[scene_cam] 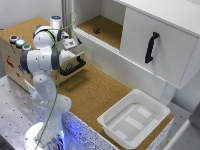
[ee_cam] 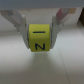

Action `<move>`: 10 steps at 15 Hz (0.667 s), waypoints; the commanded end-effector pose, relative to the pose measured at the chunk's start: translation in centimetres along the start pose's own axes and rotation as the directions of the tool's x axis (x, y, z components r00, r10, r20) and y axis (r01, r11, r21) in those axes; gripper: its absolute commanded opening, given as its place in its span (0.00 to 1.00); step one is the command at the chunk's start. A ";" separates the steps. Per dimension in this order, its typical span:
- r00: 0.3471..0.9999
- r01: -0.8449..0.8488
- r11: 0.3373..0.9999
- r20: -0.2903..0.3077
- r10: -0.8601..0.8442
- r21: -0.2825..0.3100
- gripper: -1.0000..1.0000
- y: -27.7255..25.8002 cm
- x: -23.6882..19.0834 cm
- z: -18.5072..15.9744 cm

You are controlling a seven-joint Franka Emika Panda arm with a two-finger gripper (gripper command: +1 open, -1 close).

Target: Place the yellow block on top of the drawer

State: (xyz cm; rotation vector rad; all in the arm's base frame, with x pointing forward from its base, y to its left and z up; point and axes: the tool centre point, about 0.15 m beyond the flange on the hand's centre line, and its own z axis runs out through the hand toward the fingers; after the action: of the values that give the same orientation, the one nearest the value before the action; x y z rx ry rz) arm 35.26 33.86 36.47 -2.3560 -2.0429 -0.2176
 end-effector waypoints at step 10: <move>0.992 0.105 0.990 -0.066 -0.111 -0.097 0.00 2.2 8.8 -7.7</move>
State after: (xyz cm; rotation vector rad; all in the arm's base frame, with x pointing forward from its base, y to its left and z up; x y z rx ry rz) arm 36.99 37.55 44.21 -2.2704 -2.1099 -0.4540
